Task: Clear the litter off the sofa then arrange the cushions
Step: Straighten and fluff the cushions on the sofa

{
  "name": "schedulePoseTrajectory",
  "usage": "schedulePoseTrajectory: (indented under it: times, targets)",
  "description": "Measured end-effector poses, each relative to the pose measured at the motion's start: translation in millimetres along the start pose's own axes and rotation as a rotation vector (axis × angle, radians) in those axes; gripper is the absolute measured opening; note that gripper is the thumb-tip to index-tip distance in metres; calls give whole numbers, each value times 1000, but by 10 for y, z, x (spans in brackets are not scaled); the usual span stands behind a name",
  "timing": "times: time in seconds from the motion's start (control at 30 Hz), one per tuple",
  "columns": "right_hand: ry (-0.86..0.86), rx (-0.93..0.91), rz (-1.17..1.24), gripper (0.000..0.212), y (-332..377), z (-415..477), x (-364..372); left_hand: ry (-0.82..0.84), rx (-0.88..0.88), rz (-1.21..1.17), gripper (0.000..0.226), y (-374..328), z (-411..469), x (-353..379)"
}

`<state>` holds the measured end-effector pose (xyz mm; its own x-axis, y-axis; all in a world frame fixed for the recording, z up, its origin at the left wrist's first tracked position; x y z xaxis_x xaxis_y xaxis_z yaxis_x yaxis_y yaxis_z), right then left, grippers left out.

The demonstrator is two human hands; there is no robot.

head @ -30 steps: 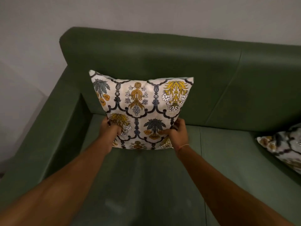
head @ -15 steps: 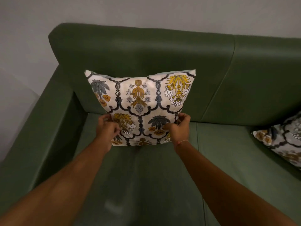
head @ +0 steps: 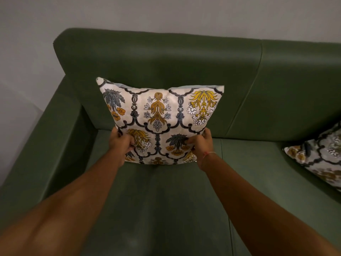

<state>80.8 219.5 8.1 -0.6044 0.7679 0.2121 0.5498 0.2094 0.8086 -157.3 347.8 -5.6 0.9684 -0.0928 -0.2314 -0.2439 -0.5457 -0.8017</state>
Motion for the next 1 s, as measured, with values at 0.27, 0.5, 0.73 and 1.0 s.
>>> schedulePoseTrajectory:
  times: [0.27, 0.5, 0.73, 1.0]
  targets:
    - [-80, -8, -185, 76, -41, -236, -683, 234, -357, 635, 32, 394, -769, 336]
    - [-336, 80, -103, 75, 54, -317, -2532, 520, 47, 809, 38, 486, -1380, 2129]
    - [-685, -44, -91, 80, 828, -276, -4529, 617, 221, 975, 59, 553, -1911, 4109]
    - [-929, -171, 46, 91, 1707, 41, -6090, 667, 326, 926, 78, -17, -2480, 6044]
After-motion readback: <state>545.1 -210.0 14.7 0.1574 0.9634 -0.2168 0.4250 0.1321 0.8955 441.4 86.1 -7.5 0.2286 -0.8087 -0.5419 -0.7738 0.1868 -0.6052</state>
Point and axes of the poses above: each hand's wrist, its own z-axis towards the middle knuckle, its own x-axis out of the palm, y = z × x, the point moved 4 cm from there along z, towards the middle knuckle, and after that the axes turned 6 degrees about z, right-handed, at the moved point
